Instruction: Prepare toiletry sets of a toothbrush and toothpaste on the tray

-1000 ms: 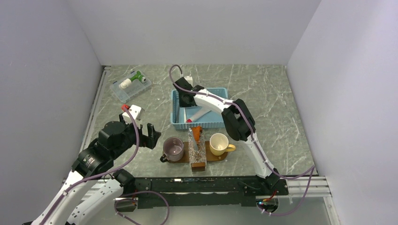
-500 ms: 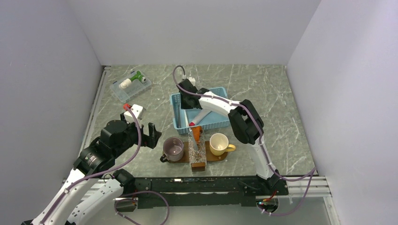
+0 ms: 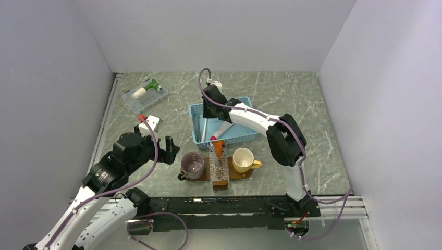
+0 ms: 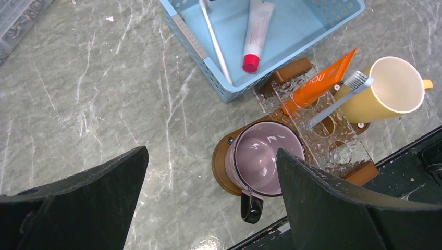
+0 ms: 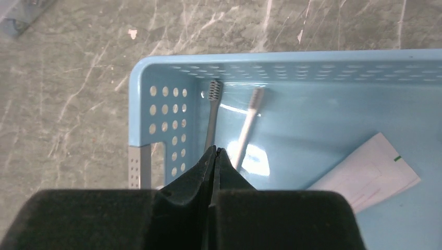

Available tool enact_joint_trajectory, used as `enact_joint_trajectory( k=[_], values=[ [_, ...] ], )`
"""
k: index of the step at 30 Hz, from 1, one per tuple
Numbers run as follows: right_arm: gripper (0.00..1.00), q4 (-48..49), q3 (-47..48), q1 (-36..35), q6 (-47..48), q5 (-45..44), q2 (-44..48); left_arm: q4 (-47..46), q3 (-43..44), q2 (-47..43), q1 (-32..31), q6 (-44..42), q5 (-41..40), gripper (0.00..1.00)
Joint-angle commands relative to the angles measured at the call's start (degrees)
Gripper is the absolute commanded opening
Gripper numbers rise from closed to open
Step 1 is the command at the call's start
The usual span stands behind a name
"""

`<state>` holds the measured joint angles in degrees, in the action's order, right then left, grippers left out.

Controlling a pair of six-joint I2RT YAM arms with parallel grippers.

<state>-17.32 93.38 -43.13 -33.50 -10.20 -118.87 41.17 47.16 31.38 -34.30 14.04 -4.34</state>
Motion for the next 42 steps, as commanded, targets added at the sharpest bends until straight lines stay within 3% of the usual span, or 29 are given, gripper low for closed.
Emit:
enact_joint_trajectory(
  k=[1,10,12,16,20,29,42],
  values=[
    [0.00,6.43,-2.63,-0.25,0.51,-1.99,6.62,-2.29,0.40,-0.22,0.29,-1.03,0.48,0.99],
    [0.00,1.60,-0.81,-0.27,0.38,-2.74,5.50,-2.06,0.47,0.27,0.34,-0.86,-0.16,0.99],
    [0.15,1.15,-0.85,-0.23,-0.38,-2.68,4.76,-2.06,0.43,0.32,0.37,-0.94,-0.23,0.99],
    [0.36,-1.88,0.54,-0.28,-1.40,-4.35,2.64,-1.97,0.45,0.74,0.32,-0.85,-0.26,0.99],
    [0.45,-7.22,4.74,-0.29,-1.61,-4.88,-1.04,-2.06,0.51,0.82,0.37,-0.92,-0.02,0.99],
    [0.51,-11.93,8.06,-0.21,-3.03,-5.65,-5.45,-2.06,0.51,-0.09,0.36,-0.87,0.87,0.99],
    [0.52,-16.38,13.10,-0.37,-4.72,-4.45,-11.83,-2.14,0.45,-1.14,0.30,-0.95,2.57,0.99]
  ],
)
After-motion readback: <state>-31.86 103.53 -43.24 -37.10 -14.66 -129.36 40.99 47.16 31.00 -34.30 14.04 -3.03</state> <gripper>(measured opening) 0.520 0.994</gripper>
